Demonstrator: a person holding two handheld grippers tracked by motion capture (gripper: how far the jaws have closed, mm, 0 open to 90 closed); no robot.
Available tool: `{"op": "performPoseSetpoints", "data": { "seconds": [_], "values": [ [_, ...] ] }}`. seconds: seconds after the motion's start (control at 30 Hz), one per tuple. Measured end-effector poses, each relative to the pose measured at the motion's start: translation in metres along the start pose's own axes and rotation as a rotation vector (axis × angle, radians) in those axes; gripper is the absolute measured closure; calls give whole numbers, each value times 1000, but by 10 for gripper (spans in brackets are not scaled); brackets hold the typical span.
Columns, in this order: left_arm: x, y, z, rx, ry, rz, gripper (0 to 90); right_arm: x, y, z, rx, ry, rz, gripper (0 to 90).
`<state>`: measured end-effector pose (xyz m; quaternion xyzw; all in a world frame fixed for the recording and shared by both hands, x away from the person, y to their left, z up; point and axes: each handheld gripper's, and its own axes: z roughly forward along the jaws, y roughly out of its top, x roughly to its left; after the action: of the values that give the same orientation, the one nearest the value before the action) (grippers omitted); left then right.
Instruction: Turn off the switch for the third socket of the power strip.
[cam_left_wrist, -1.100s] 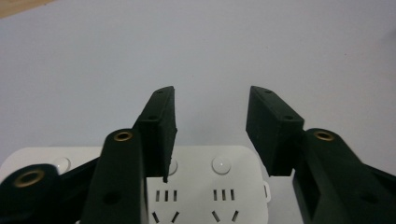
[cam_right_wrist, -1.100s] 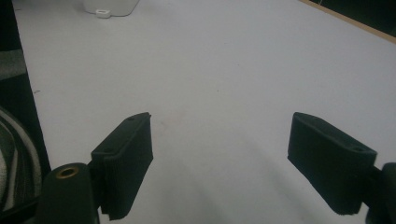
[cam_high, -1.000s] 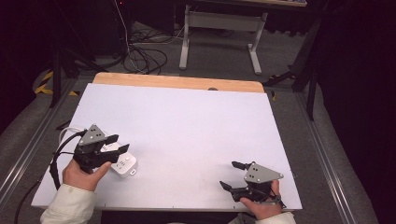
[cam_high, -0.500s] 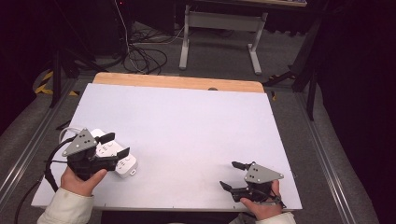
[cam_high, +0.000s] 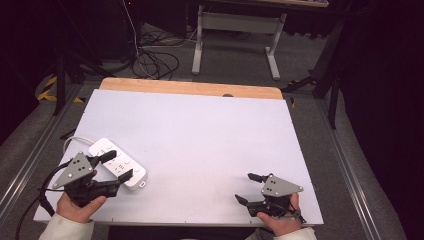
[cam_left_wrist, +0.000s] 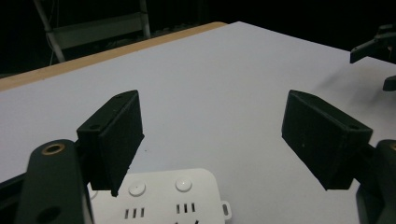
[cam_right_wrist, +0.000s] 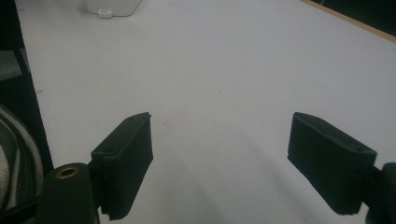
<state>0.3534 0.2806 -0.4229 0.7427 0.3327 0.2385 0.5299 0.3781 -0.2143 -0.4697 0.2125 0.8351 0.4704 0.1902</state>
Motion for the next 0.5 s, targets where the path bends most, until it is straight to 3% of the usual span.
{"op": "performPoseSetpoints", "data": {
  "seconds": [0.23, 0.33, 0.5],
  "values": [
    [-6, -9, -7, -2, -10, 38, 207, 0, 0, 0, 5, 0, 0, 226],
    [-5, -14, -9, -7, -15, 28, 201, 1, 0, 0, 4, 2, 0, 226],
    [-4, -27, -11, -6, -10, -22, 182, 1, 0, 0, 6, 4, -1, 226]
  ]
}}
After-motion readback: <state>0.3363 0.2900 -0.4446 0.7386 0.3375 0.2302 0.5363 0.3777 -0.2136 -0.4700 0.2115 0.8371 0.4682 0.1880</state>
